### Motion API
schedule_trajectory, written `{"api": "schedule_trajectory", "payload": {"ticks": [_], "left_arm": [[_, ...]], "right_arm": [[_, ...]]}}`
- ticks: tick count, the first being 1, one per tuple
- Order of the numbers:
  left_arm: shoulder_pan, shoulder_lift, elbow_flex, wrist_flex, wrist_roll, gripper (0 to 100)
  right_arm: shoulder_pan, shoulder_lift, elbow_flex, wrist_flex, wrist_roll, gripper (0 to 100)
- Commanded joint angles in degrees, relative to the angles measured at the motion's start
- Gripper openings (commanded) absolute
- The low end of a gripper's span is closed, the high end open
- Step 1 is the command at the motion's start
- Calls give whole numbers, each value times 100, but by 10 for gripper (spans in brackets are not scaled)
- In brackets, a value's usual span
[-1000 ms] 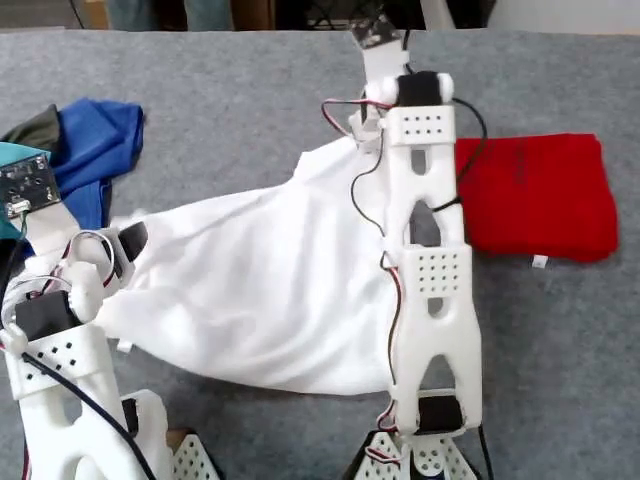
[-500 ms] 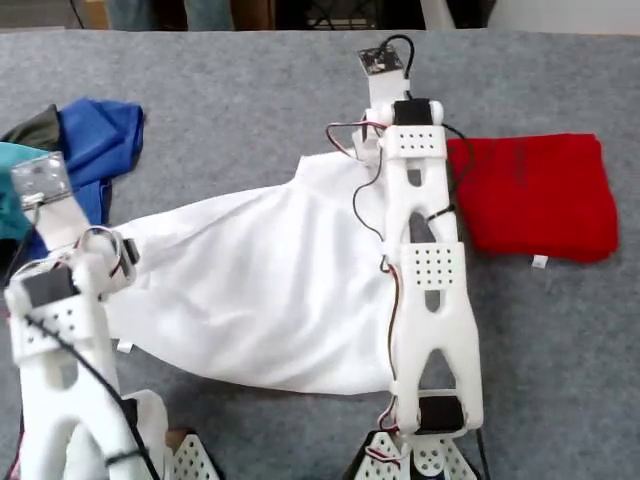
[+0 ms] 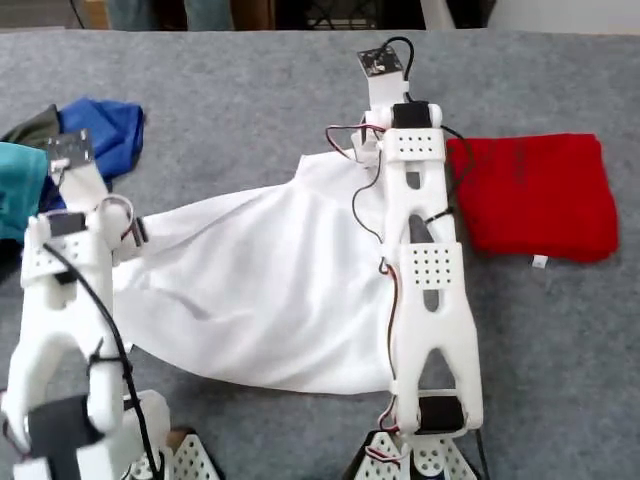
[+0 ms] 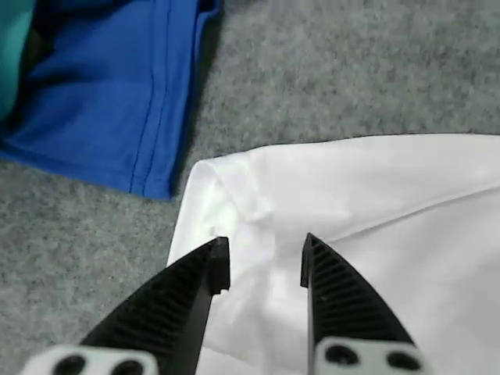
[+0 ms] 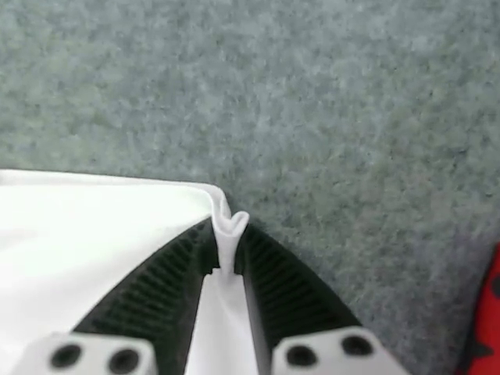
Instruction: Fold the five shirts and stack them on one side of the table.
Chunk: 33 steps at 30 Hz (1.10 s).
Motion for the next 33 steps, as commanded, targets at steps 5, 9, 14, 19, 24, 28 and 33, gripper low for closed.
{"api": "schedule_trajectory", "payload": {"ticks": [5,9,14,19,24,28,33], "left_arm": [[374,1064,-1077,563,-9,170],[347,1424,-1288,527,-9,170],[356,1547,-1429,527,-9,170],[382,1582,-1385,527,26,170],[400,1582,-1393,527,35,170],[629,1582,-1385,527,35,162],[655,1582,-1420,519,35,23]], "right_arm": [[44,-101,-251,-105,-35,18],[35,-92,-251,-105,-35,18],[35,-92,-233,-105,-35,18],[35,-92,-224,-105,-35,18],[35,-92,-224,-105,-35,18],[35,-92,-215,-105,-35,18],[35,-92,-215,-105,-35,18]]}}
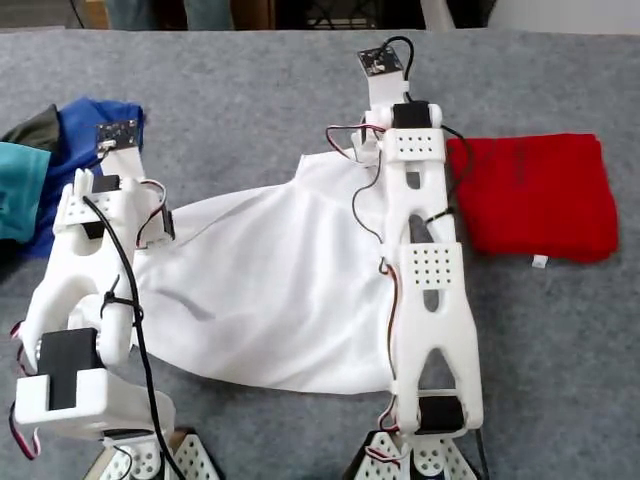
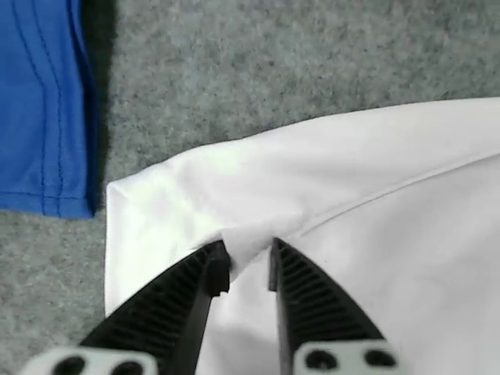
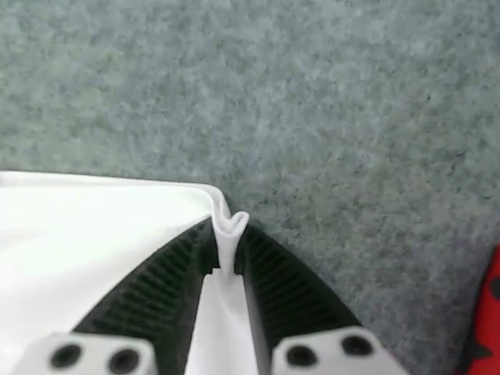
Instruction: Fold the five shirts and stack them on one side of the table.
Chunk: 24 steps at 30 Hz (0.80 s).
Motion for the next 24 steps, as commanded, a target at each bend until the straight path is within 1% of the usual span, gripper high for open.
{"api": "schedule_trajectory", "payload": {"ticks": [1,8,13,15,20,24], "left_arm": [[40,-26,-233,26,26,37],[4,-26,-224,70,26,56],[4,-26,-215,70,26,160],[4,-18,-215,35,18,182],[4,26,-215,26,-18,180],[-48,440,-224,-158,-26,180]], "right_arm": [[35,-92,-215,-97,-35,18],[35,-92,-215,-105,-35,18],[35,-92,-215,-105,-35,18],[35,-92,-215,-105,-35,18],[35,-92,-215,-105,-35,18],[35,-92,-215,-105,-35,18]]}}
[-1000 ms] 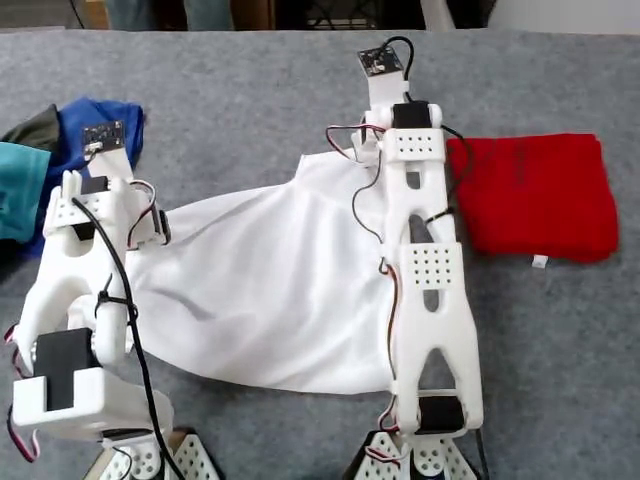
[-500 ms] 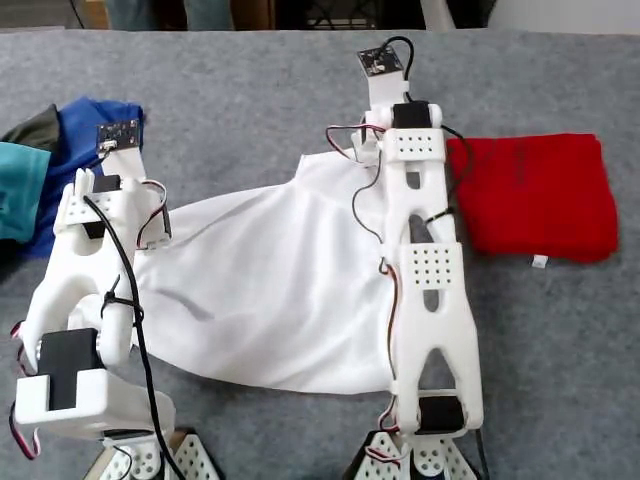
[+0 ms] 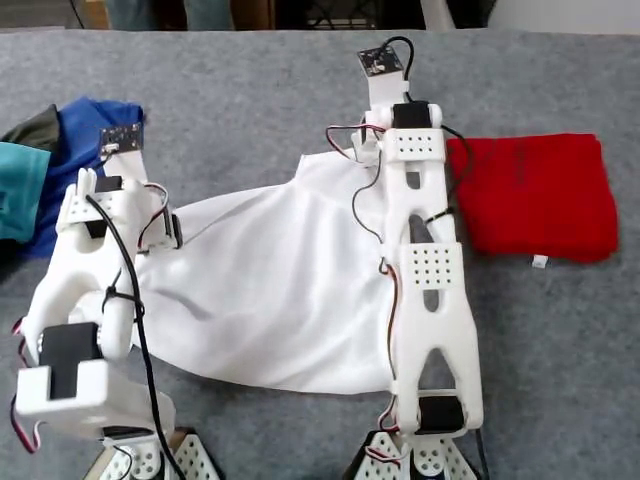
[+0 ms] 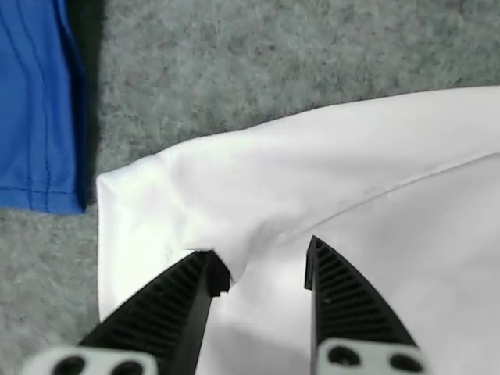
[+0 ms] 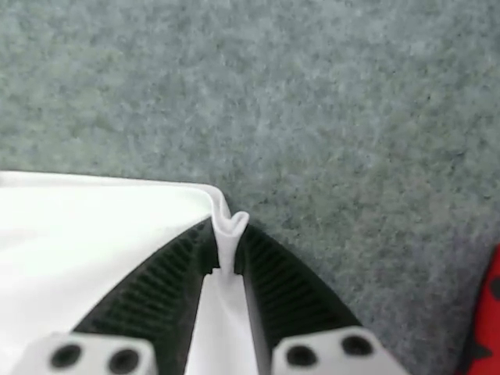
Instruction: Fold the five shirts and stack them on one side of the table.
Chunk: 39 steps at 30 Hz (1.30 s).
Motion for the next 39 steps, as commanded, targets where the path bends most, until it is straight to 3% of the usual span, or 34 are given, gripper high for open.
{"api": "schedule_trajectory", "payload": {"ticks": [1,10,15,27,32,35,39], "left_arm": [[-127,264,-259,-202,-26,180],[-374,422,-462,-273,-26,174],[-356,422,-462,-316,18,27],[-347,422,-488,-431,0,29],[-409,237,-1033,167,-9,29],[-418,-299,-1376,510,-9,29],[-418,-1336,-1895,1046,-18,29]], "right_arm": [[35,-92,-215,-105,-35,18],[35,-92,-215,-105,-35,18],[35,-92,-215,-105,-35,18],[35,-92,-224,-105,-35,18],[0,-277,-585,149,-35,18],[9,-532,-1446,730,-79,17],[-26,-1604,-1411,1257,-79,16]]}}
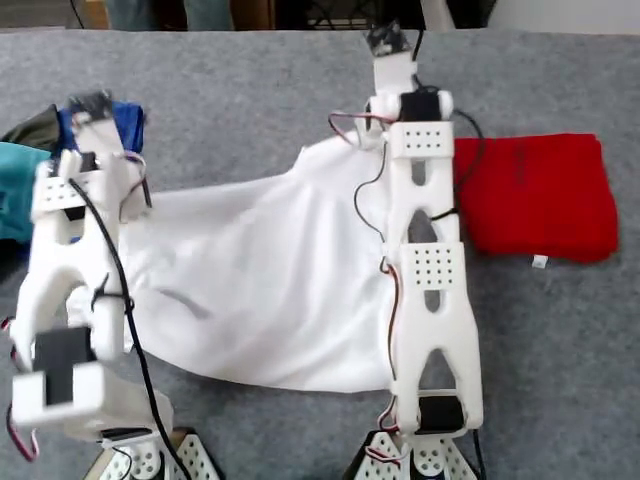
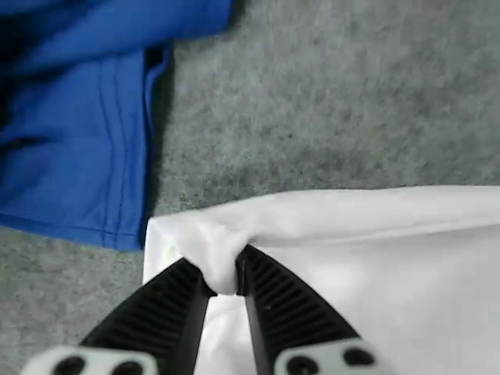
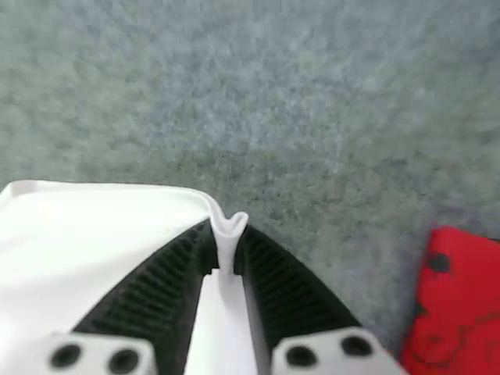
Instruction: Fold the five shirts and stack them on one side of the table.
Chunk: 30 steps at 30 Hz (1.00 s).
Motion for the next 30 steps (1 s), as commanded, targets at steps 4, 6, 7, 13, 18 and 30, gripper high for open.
{"api": "schedule_trajectory", "payload": {"ticks": [4,6,7,13,18,30], "left_arm": [[-75,-1811,-919,730,-9,29],[-75,-2207,-1138,897,-9,29],[-75,-2391,-1288,985,-9,29],[-75,-3200,-2695,1811,-9,29],[-66,-3455,-4145,2804,-255,29],[-277,-4484,-5332,3543,-369,28]], "right_arm": [[123,-2466,-391,492,-35,15],[167,-3204,-391,545,-35,15],[167,-3556,-391,545,-35,15],[167,-5464,-391,246,0,15],[176,-6730,-356,-571,0,15],[167,-8400,-13,-1600,1319,14]]}}
